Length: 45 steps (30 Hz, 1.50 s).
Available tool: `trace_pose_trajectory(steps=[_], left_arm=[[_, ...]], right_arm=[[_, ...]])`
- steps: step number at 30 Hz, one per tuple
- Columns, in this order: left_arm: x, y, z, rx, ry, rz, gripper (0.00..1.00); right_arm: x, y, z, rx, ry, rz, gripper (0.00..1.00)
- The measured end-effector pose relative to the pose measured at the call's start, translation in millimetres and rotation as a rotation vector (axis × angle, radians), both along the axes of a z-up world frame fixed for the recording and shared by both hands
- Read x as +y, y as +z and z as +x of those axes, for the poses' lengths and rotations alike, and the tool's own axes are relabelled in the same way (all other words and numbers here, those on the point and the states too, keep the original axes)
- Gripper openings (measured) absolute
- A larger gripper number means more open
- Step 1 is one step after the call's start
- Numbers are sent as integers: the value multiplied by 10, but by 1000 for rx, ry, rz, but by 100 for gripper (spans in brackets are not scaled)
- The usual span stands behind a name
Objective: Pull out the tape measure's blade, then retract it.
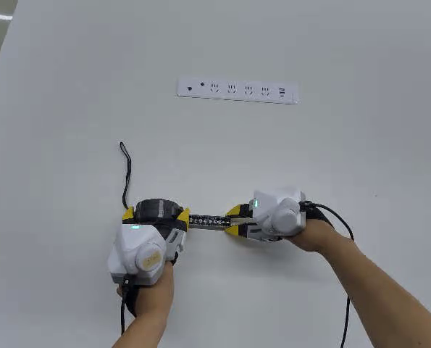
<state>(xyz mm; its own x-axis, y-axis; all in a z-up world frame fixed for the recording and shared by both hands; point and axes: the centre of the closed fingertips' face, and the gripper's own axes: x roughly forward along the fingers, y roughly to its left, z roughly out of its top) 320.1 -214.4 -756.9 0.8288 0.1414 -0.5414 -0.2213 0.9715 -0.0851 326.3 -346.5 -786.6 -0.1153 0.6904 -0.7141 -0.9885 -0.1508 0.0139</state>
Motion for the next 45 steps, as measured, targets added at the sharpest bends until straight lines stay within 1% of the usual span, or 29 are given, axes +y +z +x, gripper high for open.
trace_pose_trajectory(steps=[21,26,27,33,45], left_arm=[[2,4,3,4,-6,-7,62],[1,7,2,4,-7,-13,62],[-2,7,3,6,-14,-6,62],[0,11,4,7,-16,-10,62],[-2,9,-12,6,-13,-25,62]], right_arm=[[186,30,-39,-7,7,17,11],[213,18,-43,-8,8,22,11],[232,22,-39,-11,7,29,11],[323,18,-67,-11,15,34,11],[403,15,-76,-21,22,46,11]])
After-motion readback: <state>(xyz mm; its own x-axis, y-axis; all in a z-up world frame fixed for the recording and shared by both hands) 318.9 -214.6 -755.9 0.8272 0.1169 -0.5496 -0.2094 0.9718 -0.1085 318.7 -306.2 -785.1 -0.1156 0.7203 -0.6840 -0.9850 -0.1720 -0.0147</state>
